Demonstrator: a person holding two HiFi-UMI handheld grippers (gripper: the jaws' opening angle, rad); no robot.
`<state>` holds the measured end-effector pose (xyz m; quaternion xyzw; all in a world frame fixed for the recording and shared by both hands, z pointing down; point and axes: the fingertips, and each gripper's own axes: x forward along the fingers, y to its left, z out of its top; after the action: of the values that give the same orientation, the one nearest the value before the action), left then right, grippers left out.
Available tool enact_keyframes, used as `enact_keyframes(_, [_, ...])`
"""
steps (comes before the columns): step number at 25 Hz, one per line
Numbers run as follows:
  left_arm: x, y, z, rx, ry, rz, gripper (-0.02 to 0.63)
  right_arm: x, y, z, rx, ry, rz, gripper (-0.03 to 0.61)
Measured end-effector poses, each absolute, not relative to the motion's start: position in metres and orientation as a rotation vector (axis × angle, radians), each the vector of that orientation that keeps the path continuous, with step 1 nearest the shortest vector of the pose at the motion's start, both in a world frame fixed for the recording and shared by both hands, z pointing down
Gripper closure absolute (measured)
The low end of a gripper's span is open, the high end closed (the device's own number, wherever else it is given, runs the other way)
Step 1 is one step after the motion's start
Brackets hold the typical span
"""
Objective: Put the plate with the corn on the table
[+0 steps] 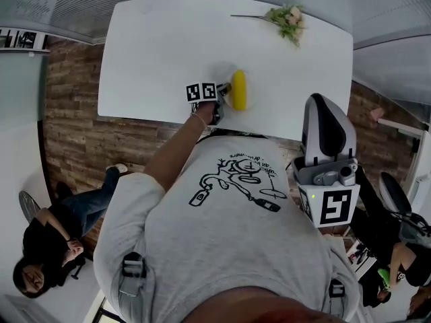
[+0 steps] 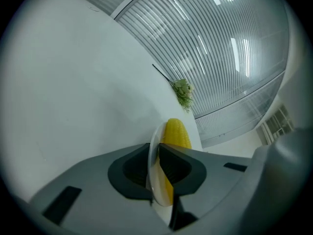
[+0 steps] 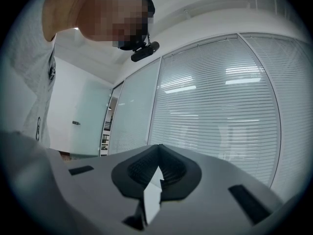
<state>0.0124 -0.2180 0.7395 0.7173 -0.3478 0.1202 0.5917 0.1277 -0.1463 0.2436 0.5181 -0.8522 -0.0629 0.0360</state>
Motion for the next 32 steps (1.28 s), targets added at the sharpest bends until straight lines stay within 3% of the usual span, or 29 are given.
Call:
enact_keyframes(22, [0.005, -0.217, 0.741, 1.928, -1.015, 0.697, 0.535, 0.13, -0.14, 0.246, 1.622, -2.617, -0.193, 0.572])
enact_keyframes(32, [-0.001, -0.222, 0.733, 1.951, -1.049, 0.672, 0.511, 0.13, -0.146, 0.266, 1.597, -2.577, -0.167, 0.572])
